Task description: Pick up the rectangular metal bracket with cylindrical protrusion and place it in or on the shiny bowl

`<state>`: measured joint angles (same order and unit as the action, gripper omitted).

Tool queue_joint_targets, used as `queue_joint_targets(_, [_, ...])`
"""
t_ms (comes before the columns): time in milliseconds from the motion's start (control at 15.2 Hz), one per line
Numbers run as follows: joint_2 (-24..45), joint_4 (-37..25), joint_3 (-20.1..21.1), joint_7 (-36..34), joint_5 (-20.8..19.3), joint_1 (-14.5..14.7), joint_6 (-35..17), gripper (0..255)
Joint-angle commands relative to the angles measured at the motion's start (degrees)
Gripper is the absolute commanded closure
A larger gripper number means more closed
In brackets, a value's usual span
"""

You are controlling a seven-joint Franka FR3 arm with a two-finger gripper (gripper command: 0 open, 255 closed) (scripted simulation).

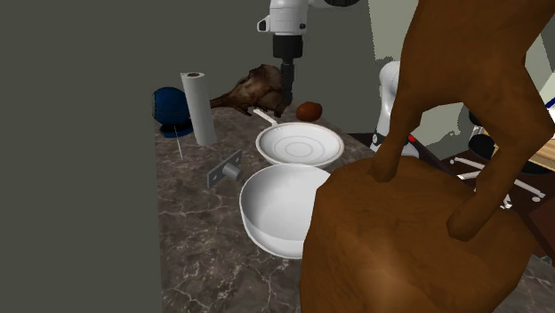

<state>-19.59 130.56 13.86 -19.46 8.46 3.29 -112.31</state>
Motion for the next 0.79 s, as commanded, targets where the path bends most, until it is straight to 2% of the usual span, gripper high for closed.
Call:
queue_joint_targets(0, [3.9, -2.2, 1.8, -2.6, -0.8, 0.3, -1.8, 0])
queue_joint_targets(396, [16.9, -11.4, 6.2, -10.8, -5.6, 1.5, -5.3, 0])
queue_joint_targets(726, [28.5, -21.3, 8.0, -17.8, -11.5, 3.9, -5.9, 0])
